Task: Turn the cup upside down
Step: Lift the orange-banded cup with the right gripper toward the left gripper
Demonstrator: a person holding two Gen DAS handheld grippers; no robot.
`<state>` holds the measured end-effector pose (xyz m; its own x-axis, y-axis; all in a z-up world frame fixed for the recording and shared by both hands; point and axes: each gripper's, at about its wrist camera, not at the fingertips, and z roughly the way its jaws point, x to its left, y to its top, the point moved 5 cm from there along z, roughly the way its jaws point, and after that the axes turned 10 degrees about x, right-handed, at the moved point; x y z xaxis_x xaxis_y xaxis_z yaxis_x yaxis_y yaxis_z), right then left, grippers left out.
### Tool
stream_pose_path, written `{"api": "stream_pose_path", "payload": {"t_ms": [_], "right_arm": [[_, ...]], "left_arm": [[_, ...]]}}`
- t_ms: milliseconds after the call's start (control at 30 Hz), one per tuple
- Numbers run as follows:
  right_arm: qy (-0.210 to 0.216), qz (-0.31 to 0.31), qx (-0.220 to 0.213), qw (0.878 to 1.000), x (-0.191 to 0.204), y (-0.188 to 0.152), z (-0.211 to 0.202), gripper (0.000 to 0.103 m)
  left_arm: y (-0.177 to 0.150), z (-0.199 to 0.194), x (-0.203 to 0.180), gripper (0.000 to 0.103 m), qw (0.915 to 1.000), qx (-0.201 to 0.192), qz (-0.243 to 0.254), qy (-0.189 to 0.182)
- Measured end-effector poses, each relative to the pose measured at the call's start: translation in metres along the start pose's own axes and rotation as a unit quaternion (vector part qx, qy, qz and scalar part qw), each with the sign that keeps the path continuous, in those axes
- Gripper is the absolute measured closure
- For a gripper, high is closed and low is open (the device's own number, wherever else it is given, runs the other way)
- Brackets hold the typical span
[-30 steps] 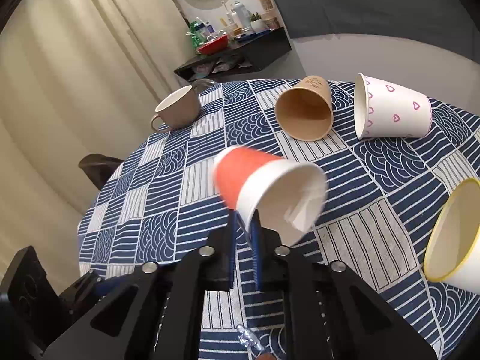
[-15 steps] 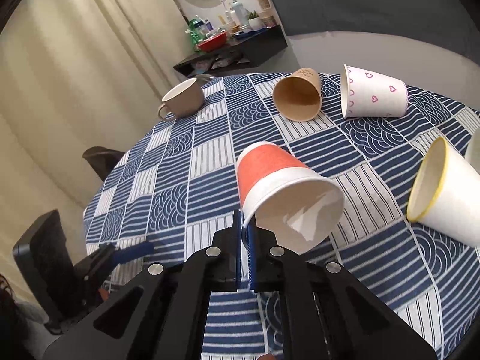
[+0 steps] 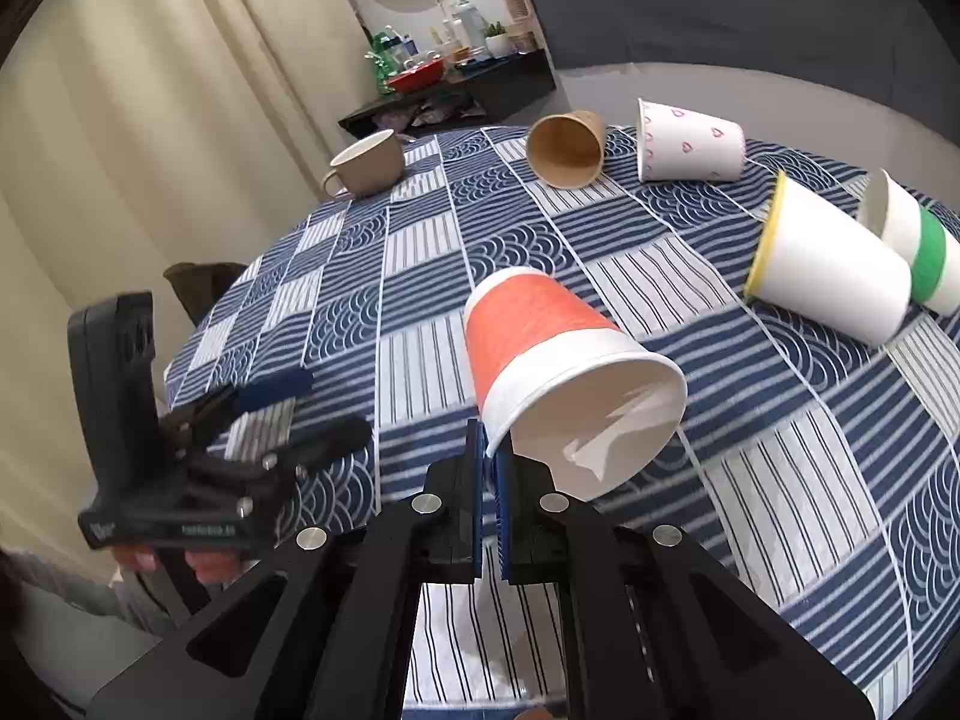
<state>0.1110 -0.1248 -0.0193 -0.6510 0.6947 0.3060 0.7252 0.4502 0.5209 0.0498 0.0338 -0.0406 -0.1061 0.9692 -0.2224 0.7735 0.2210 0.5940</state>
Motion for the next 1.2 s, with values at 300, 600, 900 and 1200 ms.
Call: {"api": "stream_pose_path", "payload": {"t_ms": [300,600,900,1200], "right_arm": [[-0.007,0.001,-0.012,1.0,-0.004,-0.016,-0.009,0.094],[-0.04,0.014,-0.022,0.999,-0.015,-0.035,-0.022,0.017],[-0.092,0.034,-0.05,0.994,-0.04,-0.056,-0.047,0.011],[-0.119,0.036,-0.065,0.99,-0.058,-0.072,-0.056,0.01]], "left_arm": [[0.001,0.001,-0.002,0.006,1.0,0.003,0.005,0.003],[0.006,-0.003,0.003,0.006,0.9997,-0.012,-0.02,-0.003],[0.019,-0.002,0.002,0.006,0.9981,-0.001,-0.061,-0.001],[0.04,-0.008,-0.034,0.006,0.9951,0.026,-0.089,-0.035]]}}
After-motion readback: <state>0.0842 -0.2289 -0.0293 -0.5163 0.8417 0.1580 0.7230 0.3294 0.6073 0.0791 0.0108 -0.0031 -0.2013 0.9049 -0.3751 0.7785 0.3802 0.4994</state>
